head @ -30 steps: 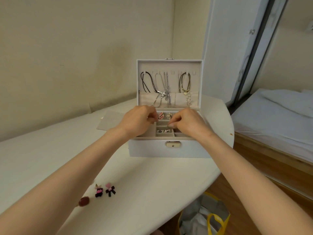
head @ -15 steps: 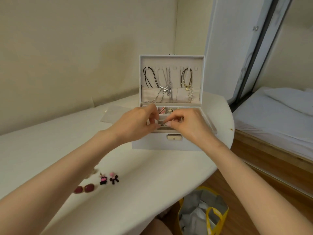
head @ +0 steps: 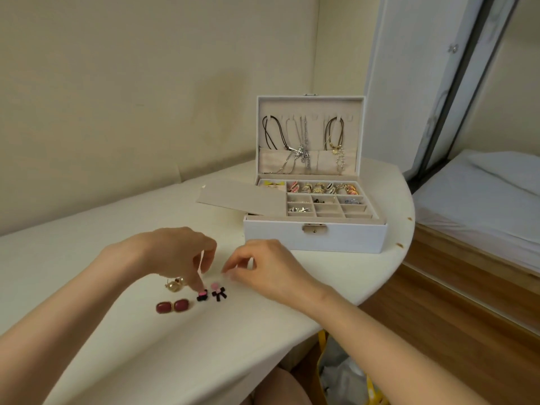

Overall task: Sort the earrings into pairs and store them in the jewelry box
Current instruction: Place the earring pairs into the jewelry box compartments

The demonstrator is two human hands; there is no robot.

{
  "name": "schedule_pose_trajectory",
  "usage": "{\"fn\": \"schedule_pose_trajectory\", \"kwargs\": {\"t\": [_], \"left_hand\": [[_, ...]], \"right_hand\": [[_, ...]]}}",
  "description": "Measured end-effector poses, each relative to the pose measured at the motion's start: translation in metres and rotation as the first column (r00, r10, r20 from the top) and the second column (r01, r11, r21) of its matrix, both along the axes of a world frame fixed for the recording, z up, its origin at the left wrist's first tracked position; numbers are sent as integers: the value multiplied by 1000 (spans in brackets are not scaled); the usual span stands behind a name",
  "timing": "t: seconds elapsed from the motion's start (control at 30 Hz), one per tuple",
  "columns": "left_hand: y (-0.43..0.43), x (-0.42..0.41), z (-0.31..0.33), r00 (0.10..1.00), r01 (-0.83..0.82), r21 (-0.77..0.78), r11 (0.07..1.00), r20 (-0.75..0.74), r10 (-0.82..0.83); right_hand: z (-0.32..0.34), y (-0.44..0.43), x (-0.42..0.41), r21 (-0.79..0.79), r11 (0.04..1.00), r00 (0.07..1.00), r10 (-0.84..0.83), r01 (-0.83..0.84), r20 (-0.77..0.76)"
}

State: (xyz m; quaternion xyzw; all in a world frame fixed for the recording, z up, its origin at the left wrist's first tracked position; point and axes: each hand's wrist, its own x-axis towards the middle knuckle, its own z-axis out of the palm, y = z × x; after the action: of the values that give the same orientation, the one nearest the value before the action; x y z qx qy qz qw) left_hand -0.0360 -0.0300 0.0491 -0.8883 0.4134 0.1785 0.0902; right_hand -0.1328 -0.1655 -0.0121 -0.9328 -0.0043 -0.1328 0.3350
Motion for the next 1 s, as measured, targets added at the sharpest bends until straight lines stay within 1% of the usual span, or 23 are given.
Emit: {"fn": "schedule_pose_trajectory", "kwargs": {"t": [0.1, 0.23, 0.4, 0.53, 0.6, 0.67, 0.73, 0.8, 0.9, 1.0], "left_hand": [[0, 2, -5, 1000, 14, 48, 999, -10, -13], [-3, 5, -11, 999, 47, 58, 997, -2, -47], [-2, 9, -16, 997, 29, 12, 1000, -67, -28], [-2, 6, -15, 998, 38, 34, 999, -51, -36], [-3, 6, -14, 998, 37, 9, 999, -56, -36], [-4, 5, -12, 997, 29, -40, 999, -67, -31], [-5, 4, -10, 997, 54, -115, 992, -56, -61], [-7, 3, -9, 991, 110, -252, 962, -41, -124], [-14, -1, -6, 976, 162, -497, 852, -49, -213], [-27, -4, -4, 958, 208, -617, 759, -27, -284]], "right_hand": [[-2, 14, 5, -46, 999, 999, 6, -9, -50], [-3, 21, 11, -60, 998, 996, -9, 3, -87], [-2, 22, 10, -3, 1000, 995, -26, 26, -94], [-4, 22, 7, 46, 998, 996, -40, 43, -74], [-6, 21, 7, 62, 996, 997, -54, 57, -55], [-6, 18, 8, 81, 994, 997, -74, 76, -32], [-7, 11, 8, 121, 987, 995, -102, 102, -5], [-8, 0, 8, 188, 975, 990, -133, 123, 41], [-4, -18, 3, 309, 941, 981, -171, 138, 86], [7, -35, -7, 402, 906, 972, -197, 130, 128]]}}
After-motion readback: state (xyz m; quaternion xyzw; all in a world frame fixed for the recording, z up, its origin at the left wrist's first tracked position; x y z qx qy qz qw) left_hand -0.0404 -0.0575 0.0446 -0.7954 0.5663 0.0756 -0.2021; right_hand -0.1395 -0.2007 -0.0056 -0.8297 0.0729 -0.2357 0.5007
